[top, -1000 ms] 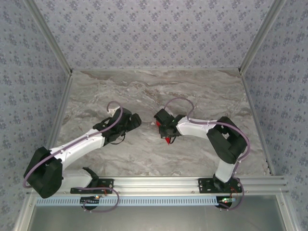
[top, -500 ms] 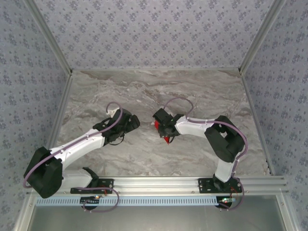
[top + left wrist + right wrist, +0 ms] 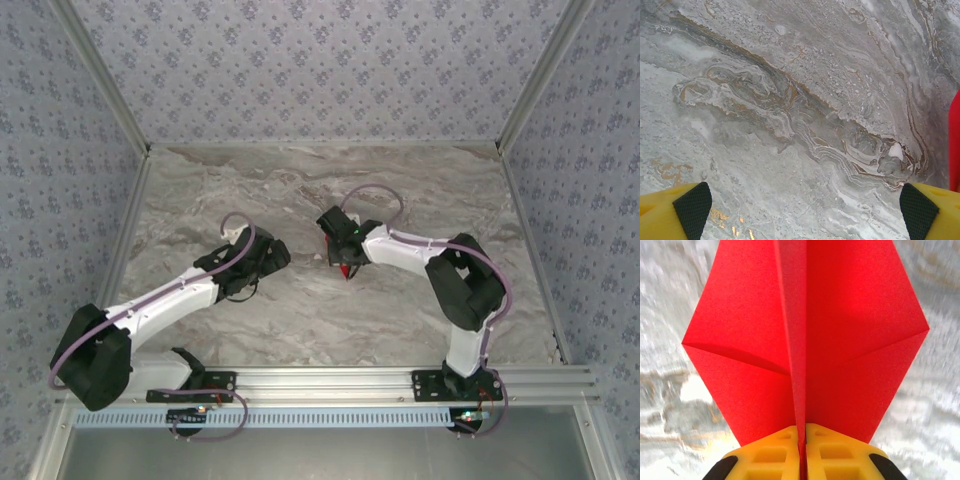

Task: Fold a paper plane with a square sheet of paper (pick it up from the middle)
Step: Move a paper plane to the center of the table.

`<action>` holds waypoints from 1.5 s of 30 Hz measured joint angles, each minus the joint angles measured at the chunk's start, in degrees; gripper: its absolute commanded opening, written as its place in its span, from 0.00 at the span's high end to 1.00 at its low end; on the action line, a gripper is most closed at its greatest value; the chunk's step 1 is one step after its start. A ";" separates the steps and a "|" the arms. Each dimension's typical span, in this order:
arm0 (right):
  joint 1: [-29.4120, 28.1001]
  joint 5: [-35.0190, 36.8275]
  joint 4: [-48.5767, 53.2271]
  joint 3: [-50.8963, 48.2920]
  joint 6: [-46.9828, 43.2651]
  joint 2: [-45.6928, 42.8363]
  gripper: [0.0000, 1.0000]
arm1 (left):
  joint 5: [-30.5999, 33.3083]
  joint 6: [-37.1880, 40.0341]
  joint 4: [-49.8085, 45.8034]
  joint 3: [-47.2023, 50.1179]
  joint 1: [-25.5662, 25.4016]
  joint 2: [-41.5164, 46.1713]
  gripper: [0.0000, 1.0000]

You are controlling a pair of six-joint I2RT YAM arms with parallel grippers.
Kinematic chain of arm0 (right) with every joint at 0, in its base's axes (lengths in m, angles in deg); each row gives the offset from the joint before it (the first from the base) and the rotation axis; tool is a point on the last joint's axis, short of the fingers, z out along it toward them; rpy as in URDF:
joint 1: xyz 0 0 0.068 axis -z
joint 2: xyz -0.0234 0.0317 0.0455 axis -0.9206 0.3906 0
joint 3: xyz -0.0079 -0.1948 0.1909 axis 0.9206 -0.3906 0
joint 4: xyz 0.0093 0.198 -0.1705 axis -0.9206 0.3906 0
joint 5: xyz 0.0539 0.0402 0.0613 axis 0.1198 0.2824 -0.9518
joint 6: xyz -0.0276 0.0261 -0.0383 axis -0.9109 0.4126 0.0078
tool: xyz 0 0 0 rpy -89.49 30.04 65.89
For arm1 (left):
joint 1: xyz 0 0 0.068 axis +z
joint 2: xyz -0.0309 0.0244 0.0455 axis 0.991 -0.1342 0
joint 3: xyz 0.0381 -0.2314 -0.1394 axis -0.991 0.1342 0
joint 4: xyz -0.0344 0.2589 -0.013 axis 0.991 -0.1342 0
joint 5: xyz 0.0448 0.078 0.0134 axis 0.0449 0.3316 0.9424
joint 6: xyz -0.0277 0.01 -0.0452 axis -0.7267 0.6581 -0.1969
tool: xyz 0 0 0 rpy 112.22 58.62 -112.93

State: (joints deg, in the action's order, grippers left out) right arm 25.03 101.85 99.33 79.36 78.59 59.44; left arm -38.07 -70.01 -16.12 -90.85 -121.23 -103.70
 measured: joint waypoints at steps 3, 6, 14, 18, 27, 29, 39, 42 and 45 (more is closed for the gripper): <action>1.95 -0.26 -0.28 4.07 -1.88 3.10 0.90 | 0.00 0.00 -0.57 -0.07 0.00 -0.33 0.01; 3.32 -0.55 -0.55 7.04 -3.37 6.43 0.89 | 0.00 0.15 -0.94 -0.22 0.00 -0.85 0.01; 4.59 -1.07 -0.46 9.51 -4.44 10.82 0.84 | -0.02 0.17 -1.49 -0.35 0.22 -1.18 0.01; 4.61 -1.07 -0.55 9.77 -4.31 11.39 0.85 | 0.00 0.17 -1.70 -0.35 0.22 -1.49 0.01; 4.61 -0.68 -0.02 10.34 -2.60 11.54 0.78 | 0.31 1.01 -3.76 -2.08 0.90 -1.49 0.01; 4.61 -0.68 0.76 10.95 -2.49 11.45 0.69 | 0.94 1.66 -5.25 -3.48 1.79 -1.49 0.01; 8.63 -3.54 4.79 15.17 -7.02 -5.55 0.15 | 9.94 10.10 -11.17 -11.45 8.22 2.71 0.01; 11.47 -1.70 3.69 14.53 -10.01 -13.05 0.00 | 12.72 13.88 -11.32 -12.55 11.69 4.61 0.01; 16.00 0.28 0.35 9.31 -13.29 -19.74 0.00 | 15.96 18.12 -11.02 -12.35 15.19 5.66 0.01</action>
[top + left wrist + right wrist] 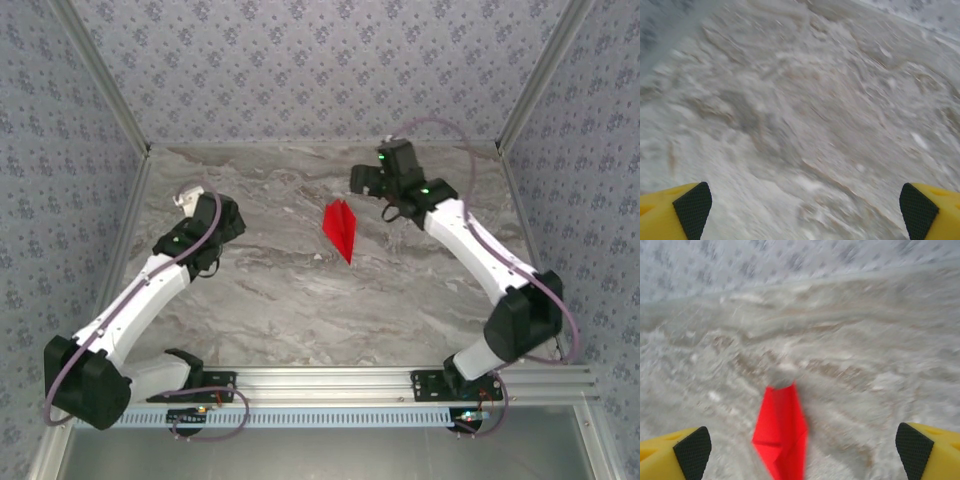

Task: Fold a paper plane with a square sheet of paper (pick it up from the middle)
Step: Move a paper plane to the center of the table, then reset both arms

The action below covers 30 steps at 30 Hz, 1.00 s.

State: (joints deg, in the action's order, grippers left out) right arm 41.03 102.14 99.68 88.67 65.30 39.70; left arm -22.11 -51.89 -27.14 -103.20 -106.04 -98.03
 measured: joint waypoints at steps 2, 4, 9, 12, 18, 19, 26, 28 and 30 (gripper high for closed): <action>3.50 1.86 -1.86 -4.87 -1.64 -3.15 0.00 | 2.62 2.73 1.70 1.51 2.14 0.79 0.01; 7.32 4.22 -4.11 -10.60 -2.97 -5.31 0.00 | 5.01 5.14 4.15 4.24 4.07 1.97 0.01; 16.00 10.80 -13.00 -26.75 -5.81 -7.98 0.00 | 8.66 13.20 16.09 15.28 9.92 3.87 0.01; 19.45 13.55 -20.41 -35.85 -8.07 -9.11 0.00 | 8.52 17.94 23.28 21.42 12.31 3.67 0.01; 22.73 15.06 -32.17 -43.78 -12.63 -8.37 0.00 | 2.08 24.46 37.03 27.52 18.82 0.39 0.01; 23.19 14.82 -34.75 -44.44 -13.20 -7.89 0.00 | 0.76 25.33 39.47 28.37 19.54 -0.28 0.01; 27.15 6.88 -50.66 -50.53 -16.57 -3.26 0.00 | -12.31 32.13 58.82 34.88 22.21 -7.56 0.01; 27.43 3.87 -54.16 -51.84 -17.88 -2.60 0.00 | -15.26 33.07 63.73 36.02 22.88 -8.92 0.01; 27.32 0.63 -58.66 -53.62 -19.17 -2.08 0.00 | -17.86 33.33 68.28 36.39 23.80 -10.91 0.01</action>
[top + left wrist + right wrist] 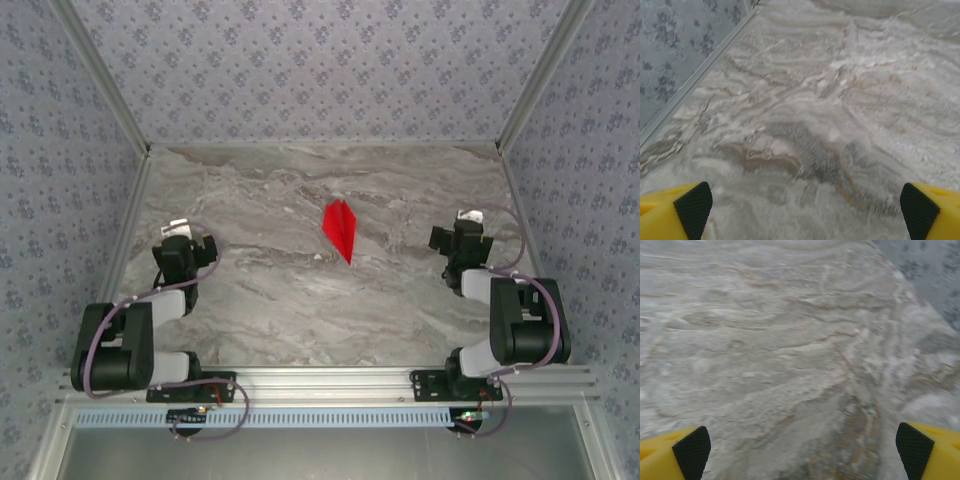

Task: Fold a paper plane with a square sheet of paper (pick it up from the middle)
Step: Reset both arms

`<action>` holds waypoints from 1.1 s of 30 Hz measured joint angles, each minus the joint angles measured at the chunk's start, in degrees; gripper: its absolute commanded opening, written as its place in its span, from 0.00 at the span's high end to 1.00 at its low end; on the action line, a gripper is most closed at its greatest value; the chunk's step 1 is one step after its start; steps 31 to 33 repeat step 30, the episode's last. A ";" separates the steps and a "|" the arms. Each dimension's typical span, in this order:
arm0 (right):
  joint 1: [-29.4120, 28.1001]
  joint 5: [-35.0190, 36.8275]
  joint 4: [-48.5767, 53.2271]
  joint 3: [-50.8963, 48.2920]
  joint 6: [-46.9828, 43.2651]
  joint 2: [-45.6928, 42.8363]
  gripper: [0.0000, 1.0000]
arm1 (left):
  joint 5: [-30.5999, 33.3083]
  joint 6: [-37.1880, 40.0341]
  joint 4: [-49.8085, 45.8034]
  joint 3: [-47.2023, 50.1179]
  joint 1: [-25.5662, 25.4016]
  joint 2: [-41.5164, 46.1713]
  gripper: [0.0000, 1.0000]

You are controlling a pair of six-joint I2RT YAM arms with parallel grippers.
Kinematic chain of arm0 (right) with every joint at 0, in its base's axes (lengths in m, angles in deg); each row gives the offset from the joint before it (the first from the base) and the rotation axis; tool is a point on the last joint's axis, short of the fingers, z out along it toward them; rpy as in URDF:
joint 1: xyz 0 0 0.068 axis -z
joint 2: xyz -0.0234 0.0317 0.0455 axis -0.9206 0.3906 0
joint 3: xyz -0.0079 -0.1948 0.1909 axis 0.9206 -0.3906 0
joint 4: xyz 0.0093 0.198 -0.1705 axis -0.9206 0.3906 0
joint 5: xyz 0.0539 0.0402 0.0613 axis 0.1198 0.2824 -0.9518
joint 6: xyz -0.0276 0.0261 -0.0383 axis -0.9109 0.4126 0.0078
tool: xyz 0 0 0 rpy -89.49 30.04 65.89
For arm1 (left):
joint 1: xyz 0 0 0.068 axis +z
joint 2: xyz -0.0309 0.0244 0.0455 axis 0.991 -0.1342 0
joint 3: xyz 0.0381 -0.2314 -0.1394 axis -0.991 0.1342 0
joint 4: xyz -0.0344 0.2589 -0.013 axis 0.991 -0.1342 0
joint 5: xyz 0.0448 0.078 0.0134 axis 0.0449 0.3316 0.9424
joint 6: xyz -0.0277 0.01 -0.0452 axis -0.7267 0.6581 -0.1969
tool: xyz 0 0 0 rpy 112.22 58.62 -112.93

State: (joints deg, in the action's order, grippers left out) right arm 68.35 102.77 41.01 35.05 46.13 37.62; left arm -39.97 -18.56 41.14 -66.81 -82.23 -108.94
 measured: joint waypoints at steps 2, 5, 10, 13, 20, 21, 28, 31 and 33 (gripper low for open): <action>0.02 -2.38 -3.72 -1.55 -0.92 0.85 0.00 | -1.92 0.24 3.98 0.02 0.46 -2.49 0.01; 0.00 -5.22 -7.45 -2.99 -2.23 2.43 0.00 | -4.37 0.81 8.17 0.02 0.59 -6.34 0.01; -0.79 -7.82 -10.91 -3.80 -4.13 2.75 0.00 | -5.88 1.14 9.01 -0.90 0.59 -10.16 0.01; -0.57 -9.20 -11.30 -3.80 -4.37 2.75 0.00 | -5.84 1.27 8.35 -2.86 0.59 -10.49 0.01; -0.20 -10.27 -11.30 -3.80 -4.52 2.78 0.00 | -5.86 1.64 8.22 -3.89 0.52 -10.49 0.01; -0.20 -10.38 -11.30 -3.80 -4.52 2.78 0.00 | -5.86 1.68 8.22 -3.89 0.52 -10.49 0.01; -0.20 -10.62 -11.30 -3.80 -4.52 2.78 0.00 | -5.86 1.70 8.20 -3.89 0.20 -10.49 0.01; -0.20 -10.62 -11.30 -3.80 -4.52 2.78 0.00 | -5.86 1.73 8.20 -3.89 0.15 -10.49 0.01; -0.20 -10.62 -11.30 -3.80 -4.52 2.78 0.00 | -5.86 1.73 8.20 -3.89 0.15 -10.49 0.01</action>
